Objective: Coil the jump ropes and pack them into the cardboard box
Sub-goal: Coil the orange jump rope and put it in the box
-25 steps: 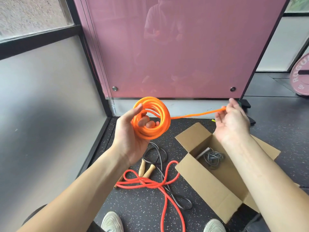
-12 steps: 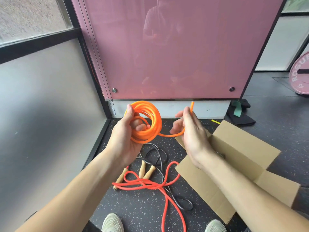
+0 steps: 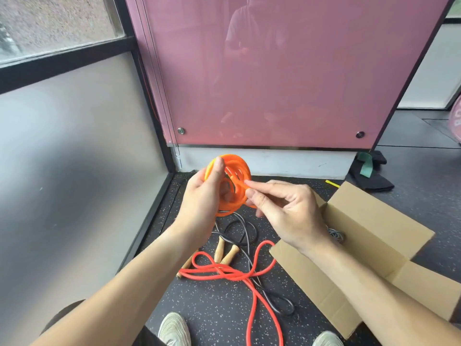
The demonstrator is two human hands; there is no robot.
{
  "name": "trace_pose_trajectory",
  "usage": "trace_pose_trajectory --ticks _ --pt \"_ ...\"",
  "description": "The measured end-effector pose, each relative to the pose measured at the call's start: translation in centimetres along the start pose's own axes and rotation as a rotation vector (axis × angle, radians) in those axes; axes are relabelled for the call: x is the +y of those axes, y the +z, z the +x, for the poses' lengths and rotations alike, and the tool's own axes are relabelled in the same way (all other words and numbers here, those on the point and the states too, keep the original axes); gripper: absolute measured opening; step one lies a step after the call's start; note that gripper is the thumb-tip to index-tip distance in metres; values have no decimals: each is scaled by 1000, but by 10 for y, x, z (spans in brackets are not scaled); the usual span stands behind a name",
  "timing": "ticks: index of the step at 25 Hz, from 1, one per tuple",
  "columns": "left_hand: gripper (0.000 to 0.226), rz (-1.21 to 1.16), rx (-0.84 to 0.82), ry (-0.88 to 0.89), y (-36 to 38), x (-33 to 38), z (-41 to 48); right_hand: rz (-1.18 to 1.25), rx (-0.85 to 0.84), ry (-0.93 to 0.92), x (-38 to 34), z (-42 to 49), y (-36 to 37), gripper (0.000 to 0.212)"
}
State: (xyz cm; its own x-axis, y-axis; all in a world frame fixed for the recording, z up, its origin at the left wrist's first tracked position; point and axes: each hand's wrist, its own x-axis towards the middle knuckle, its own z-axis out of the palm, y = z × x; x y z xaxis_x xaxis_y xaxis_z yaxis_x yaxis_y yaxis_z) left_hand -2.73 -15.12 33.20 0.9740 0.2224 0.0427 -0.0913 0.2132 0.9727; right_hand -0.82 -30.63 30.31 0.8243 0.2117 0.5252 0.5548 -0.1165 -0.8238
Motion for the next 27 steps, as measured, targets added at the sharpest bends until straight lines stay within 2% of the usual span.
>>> trace_pose_trajectory --ticks 2,5,8,10,12,13,16,20,22,25,27 --pt "40 163 -68 118 2 -4 -5 15 75 149 -4 -1 3 6" --pt "41 234 -186 212 4 -10 -9 13 224 298 -4 -3 5 20" --pt "37 198 -289 254 2 -7 -5 35 301 405 2 -2 4 45" --pt "42 132 -363 234 0 -7 -1 190 138 539 4 0 1 61" --pt "51 80 -460 204 -3 -9 0 260 -88 552 2 0 1 43" --pt "54 66 -506 196 -4 -11 0 217 -138 538 0 -1 2 32" --pt "51 90 -591 150 -5 -16 -1 50 -47 535 -3 -5 9 35" --pt "39 155 -536 110 5 -22 -2 168 161 712 -1 -9 17 23" --pt "46 91 -425 61 11 -25 -4 363 129 774 -3 -6 20 22" --pt "35 -75 -305 -31 22 -21 -7 707 53 796 -12 2 14 24" --pt "30 -202 -243 -121 24 -15 -2 926 -18 782 -16 4 7 35"
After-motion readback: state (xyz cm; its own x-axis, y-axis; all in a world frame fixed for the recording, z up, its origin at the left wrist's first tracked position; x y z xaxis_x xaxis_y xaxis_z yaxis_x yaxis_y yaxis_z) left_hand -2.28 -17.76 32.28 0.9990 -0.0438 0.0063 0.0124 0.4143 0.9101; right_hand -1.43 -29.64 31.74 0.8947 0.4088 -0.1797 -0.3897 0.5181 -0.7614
